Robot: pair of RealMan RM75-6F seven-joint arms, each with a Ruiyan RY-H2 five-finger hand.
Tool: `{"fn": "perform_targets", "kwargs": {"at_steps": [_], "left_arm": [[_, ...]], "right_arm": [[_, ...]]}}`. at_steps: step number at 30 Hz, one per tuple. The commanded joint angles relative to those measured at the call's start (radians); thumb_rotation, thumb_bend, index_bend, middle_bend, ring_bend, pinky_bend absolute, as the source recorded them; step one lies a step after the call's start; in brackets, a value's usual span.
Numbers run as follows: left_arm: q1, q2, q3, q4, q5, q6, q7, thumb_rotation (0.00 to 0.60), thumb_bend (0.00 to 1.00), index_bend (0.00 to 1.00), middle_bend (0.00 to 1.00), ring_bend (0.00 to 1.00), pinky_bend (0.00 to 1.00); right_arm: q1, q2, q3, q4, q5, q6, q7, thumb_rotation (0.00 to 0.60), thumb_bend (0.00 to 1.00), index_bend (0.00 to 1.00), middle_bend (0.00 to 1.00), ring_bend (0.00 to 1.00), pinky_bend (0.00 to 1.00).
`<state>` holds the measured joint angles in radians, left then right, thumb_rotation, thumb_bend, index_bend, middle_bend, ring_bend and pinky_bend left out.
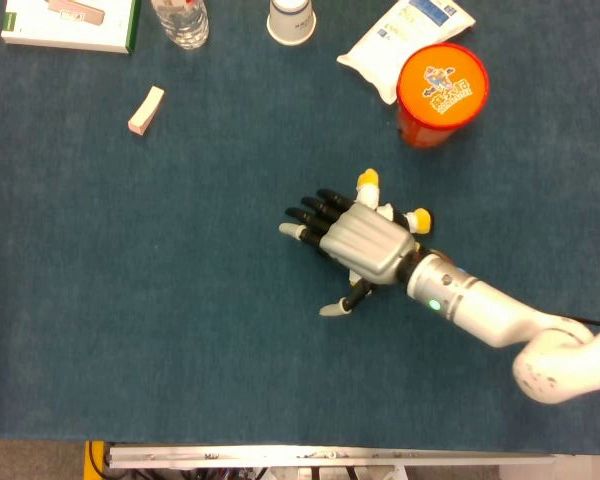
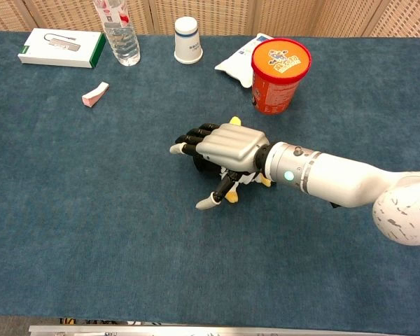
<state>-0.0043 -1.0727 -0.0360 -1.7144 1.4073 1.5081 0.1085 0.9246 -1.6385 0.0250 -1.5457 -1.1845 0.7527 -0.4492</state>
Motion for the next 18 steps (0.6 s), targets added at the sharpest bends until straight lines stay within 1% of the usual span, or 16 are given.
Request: {"fn": "perform_targets", "kwargs": {"at_steps": [1, 3, 6, 13, 18], "left_arm": [[-0.003, -0.001, -0.002, 0.001, 0.0, -0.003, 0.0, 0.6, 0.25, 0.13, 0.28, 0.26, 0.15], [-0.005, -0.001, -0.003, 0.001, 0.0, -0.006, -0.001, 0.6, 0.25, 0.13, 0.28, 0.26, 0.15], [-0.01, -0.003, -0.006, 0.003, -0.001, -0.012, 0.001, 0.6, 0.25, 0.13, 0.28, 0.26, 0.15], [-0.013, -0.005, -0.007, 0.006, -0.008, -0.019, 0.004, 0.6, 0.25, 0.13, 0.28, 0.26, 0.15], [-0.013, -0.008, -0.005, 0.009, -0.008, -0.019, 0.006, 0.6, 0.25, 0.13, 0.28, 0.26, 0.15]], "right_arm": [[-0.02, 0.034, -0.006, -0.036, -0.026, 0.031, 0.013, 0.245, 0.0, 0.0, 0.0, 0.0, 0.0], [-0.025, 0.052, -0.002, -0.054, -0.038, 0.043, 0.022, 0.244, 0.0, 0.0, 0.0, 0.0, 0.0], [-0.021, 0.051, 0.012, -0.053, -0.04, 0.042, 0.032, 0.245, 0.0, 0.0, 0.0, 0.0, 0.0], [0.008, -0.008, 0.027, 0.016, -0.003, -0.006, 0.02, 0.245, 0.0, 0.0, 0.0, 0.0, 0.0], [0.018, -0.035, 0.013, 0.051, 0.024, -0.026, -0.014, 0.247, 0.0, 0.0, 0.0, 0.0, 0.0]]}}
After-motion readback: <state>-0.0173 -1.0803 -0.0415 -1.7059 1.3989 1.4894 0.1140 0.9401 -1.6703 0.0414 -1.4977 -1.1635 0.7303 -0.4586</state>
